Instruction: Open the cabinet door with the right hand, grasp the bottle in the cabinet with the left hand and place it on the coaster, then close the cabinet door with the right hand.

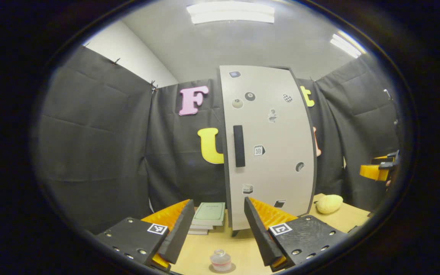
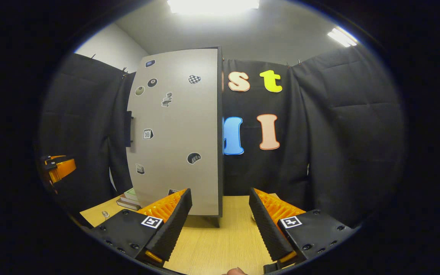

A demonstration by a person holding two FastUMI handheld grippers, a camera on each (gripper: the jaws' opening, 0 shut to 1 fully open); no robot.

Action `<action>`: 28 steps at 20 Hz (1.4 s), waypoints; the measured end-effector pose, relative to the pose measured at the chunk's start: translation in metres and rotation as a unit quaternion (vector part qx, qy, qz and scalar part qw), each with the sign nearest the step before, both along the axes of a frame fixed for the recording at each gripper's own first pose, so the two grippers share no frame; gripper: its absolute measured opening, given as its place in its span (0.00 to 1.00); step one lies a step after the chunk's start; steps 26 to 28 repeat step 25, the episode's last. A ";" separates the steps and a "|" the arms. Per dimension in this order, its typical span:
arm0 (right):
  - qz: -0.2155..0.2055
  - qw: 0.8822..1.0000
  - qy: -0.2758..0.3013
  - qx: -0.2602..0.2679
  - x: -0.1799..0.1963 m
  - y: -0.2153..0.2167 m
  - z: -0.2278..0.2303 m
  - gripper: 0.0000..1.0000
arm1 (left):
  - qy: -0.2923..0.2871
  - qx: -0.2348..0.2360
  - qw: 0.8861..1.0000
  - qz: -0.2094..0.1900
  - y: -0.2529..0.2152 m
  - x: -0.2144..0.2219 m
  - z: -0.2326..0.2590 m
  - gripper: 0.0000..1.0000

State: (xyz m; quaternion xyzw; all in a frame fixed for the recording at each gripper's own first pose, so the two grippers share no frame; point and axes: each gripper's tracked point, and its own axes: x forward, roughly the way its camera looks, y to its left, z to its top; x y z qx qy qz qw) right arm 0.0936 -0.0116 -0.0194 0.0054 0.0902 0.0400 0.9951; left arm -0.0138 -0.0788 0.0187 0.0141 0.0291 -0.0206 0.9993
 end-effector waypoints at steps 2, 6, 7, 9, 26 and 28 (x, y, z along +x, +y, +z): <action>-0.009 1.000 0.001 -0.002 -0.009 0.000 -0.006 0.96 | -0.009 0.002 1.000 -0.004 0.000 -0.004 0.000 0.78; -0.028 1.000 -0.004 0.006 -0.024 0.004 -0.009 0.93 | -0.029 0.017 0.999 -0.018 0.002 -0.013 0.003 0.78; -0.028 1.000 -0.004 0.003 -0.027 0.006 -0.010 0.95 | -0.034 0.016 0.999 -0.020 0.004 -0.014 0.004 0.78; -0.031 0.999 -0.008 -0.004 -0.030 0.010 -0.007 0.93 | -0.034 0.005 0.999 -0.022 0.007 -0.018 0.001 0.81; -0.033 0.999 -0.033 -0.015 -0.040 0.037 0.019 0.96 | -0.022 -0.010 1.000 0.008 0.051 -0.020 -0.007 0.78; -0.033 0.999 -0.033 -0.015 -0.040 0.037 0.019 0.96 | -0.022 -0.010 1.000 0.008 0.051 -0.020 -0.007 0.78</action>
